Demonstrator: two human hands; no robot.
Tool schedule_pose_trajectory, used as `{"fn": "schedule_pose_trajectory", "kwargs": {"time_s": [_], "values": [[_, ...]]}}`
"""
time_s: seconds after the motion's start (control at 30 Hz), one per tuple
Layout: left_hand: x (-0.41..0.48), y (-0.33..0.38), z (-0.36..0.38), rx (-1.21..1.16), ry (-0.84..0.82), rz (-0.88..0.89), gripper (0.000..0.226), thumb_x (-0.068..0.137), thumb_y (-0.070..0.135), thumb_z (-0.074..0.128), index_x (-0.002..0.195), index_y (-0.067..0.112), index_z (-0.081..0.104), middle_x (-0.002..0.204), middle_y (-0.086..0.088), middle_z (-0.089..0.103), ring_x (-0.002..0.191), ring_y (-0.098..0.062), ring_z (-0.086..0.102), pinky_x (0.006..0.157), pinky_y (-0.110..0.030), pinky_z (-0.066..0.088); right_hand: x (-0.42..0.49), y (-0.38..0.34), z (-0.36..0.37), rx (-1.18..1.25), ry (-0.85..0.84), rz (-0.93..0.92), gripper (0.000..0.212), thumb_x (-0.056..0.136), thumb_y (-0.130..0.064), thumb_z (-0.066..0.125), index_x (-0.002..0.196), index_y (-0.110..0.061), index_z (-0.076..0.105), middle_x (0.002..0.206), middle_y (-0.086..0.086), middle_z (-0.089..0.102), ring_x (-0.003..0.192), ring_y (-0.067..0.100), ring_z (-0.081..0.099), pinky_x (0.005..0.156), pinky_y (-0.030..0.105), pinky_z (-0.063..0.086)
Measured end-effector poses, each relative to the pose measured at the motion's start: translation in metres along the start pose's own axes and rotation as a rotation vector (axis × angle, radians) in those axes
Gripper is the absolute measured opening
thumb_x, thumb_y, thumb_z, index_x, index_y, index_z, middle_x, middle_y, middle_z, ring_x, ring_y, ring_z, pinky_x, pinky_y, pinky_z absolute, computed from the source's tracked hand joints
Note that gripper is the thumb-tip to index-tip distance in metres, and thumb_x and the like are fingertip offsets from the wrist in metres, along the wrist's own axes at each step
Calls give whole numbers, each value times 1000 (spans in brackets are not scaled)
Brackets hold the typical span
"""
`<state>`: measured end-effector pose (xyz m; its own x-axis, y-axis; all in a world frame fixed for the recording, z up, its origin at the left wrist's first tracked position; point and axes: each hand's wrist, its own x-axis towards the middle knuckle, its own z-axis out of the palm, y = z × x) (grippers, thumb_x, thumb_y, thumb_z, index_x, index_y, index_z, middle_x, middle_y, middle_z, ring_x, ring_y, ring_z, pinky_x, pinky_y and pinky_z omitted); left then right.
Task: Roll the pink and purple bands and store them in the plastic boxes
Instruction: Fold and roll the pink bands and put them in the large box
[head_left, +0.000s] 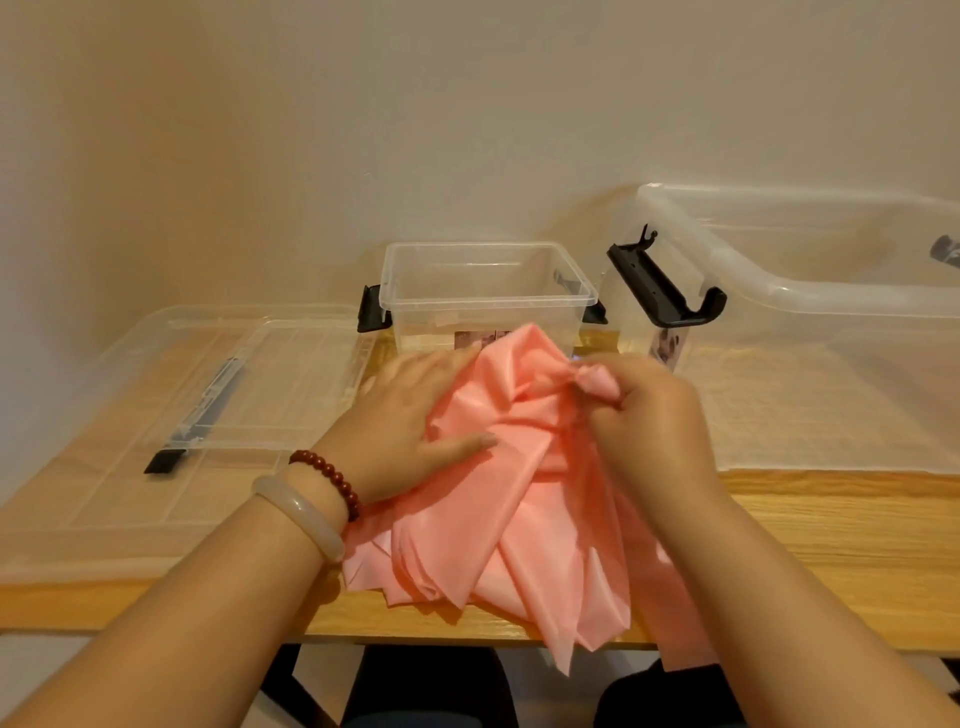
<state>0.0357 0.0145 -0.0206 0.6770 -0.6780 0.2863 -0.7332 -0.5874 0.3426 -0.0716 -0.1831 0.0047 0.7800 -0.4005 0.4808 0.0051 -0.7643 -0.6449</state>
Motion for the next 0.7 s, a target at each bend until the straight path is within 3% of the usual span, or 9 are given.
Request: {"fn": "schedule_pose_trajectory", "kwargs": {"time_s": [0.03, 0.1, 0.2, 0.3, 0.4, 0.53, 0.7], "values": [[-1, -1, -2, 5, -20, 3, 93, 70, 86, 37, 148, 48, 3, 155, 9, 25, 141, -15, 20, 116, -37, 21, 5, -1, -5, 58, 87, 19, 34, 82, 3, 58, 98, -22, 76, 93, -8, 65, 95, 17, 60, 69, 16, 38], [0, 0, -4, -35, -33, 10, 88, 81, 63, 59, 147, 48, 2, 154, 8, 28, 140, -15, 27, 113, -30, 25, 16, -6, -16, 123, 189, 30, 31, 85, -1, 57, 94, -26, 75, 94, -7, 67, 92, 11, 60, 68, 9, 37], [2, 4, -7, -102, 75, 59, 70, 91, 16, 62, 148, 35, 27, 143, 2, 48, 127, -14, 44, 102, -22, 32, 27, -9, -25, 89, 245, 10, 31, 87, -3, 56, 101, -24, 73, 97, -7, 63, 90, 6, 52, 68, -1, 31], [10, 9, -20, -66, 273, 106, 56, 83, -8, 60, 130, 21, 60, 123, -2, 63, 109, -14, 53, 92, -23, 37, 26, -9, -27, 55, 248, -7, 34, 86, -1, 55, 109, -20, 72, 100, -8, 55, 92, 4, 47, 68, 5, 31], [27, 17, -45, -4, 384, 115, 50, 79, -15, 58, 120, 11, 68, 111, -9, 65, 97, -21, 56, 84, -23, 37, 21, -7, -26, 44, 227, -25, 38, 85, 2, 54, 114, -18, 70, 104, -5, 54, 92, 4, 46, 73, 14, 30], [57, 27, -87, 25, 355, 124, 45, 88, -8, 52, 128, 10, 61, 123, -8, 60, 112, -22, 53, 92, -20, 33, 19, -3, -21, 17, 202, -27, 38, 86, 1, 55, 114, -19, 71, 108, 3, 61, 89, 3, 44, 68, 15, 29], [90, 30, -123, 122, 221, 170, 56, 94, 4, 49, 147, 13, 36, 141, -5, 42, 126, -17, 41, 96, -12, 26, 23, -7, -21, 41, 227, -52, 40, 86, 2, 55, 115, -20, 70, 106, -2, 59, 84, -7, 38, 74, -5, 30]]}}
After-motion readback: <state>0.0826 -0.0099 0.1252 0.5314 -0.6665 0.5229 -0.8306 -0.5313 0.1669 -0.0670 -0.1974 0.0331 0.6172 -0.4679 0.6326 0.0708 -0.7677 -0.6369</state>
